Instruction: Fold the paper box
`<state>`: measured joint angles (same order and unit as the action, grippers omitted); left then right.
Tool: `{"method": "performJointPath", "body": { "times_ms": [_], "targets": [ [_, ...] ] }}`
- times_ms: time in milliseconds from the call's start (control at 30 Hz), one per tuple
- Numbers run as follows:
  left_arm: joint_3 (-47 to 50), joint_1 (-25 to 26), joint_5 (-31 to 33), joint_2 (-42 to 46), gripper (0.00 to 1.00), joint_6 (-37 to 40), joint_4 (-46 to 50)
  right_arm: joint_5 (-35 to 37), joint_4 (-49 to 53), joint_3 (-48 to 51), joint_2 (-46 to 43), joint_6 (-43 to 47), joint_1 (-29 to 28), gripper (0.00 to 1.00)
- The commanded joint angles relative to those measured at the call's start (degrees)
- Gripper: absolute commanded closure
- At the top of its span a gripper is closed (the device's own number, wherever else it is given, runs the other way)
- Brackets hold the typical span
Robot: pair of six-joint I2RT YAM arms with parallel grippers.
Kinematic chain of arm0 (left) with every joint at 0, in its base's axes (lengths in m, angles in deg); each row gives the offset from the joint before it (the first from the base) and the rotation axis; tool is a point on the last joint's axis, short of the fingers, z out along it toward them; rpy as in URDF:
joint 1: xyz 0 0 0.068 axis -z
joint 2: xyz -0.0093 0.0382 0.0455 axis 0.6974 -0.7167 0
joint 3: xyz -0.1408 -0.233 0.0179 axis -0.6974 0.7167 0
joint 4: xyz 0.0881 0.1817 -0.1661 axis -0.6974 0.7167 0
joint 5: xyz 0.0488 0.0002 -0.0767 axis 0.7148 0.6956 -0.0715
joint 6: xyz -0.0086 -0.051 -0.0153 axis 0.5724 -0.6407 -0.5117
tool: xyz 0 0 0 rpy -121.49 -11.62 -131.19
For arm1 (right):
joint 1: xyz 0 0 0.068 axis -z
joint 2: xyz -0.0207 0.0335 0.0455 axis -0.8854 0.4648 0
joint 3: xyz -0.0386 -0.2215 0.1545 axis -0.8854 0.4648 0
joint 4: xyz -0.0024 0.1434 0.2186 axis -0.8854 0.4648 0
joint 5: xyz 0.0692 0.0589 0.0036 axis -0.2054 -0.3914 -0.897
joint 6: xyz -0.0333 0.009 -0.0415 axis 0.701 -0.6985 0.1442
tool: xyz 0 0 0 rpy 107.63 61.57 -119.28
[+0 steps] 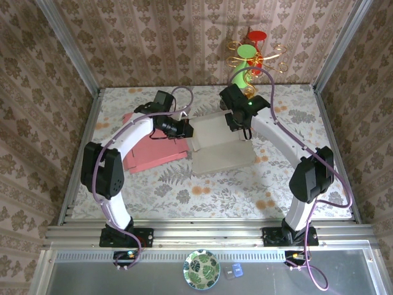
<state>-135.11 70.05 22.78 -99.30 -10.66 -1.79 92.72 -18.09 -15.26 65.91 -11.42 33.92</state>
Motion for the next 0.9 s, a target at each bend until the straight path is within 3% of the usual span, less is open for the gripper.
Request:
{"method": "performJointPath", "body": {
  "times_ms": [0, 367, 500, 867],
  "targets": [
    [-2.5, -0.1, -1.6, -0.3, 1.0, -0.3, -0.6, -3.6, 2.0, -0.6, 0.1, -1.1, 0.4, 0.78],
    [-2.6, 0.0, -1.8, -0.5, 1.0, -0.2, -0.6, -4.1, 1.5, -0.4, 0.9, -1.2, 1.1, 0.68],
    [-2.8, -0.1, -1.7, -0.5, 1.0, -0.2, -0.5, -2.3, 1.7, -0.9, 0.9, -1.2, 1.1, 0.85],
    [-3.8, 1.8, -0.9, -1.1, 1.0, -0.7, 0.6, 8.8, 7.6, -4.2, 4.5, -3.3, 0.5, 1.0]
  ]
}}
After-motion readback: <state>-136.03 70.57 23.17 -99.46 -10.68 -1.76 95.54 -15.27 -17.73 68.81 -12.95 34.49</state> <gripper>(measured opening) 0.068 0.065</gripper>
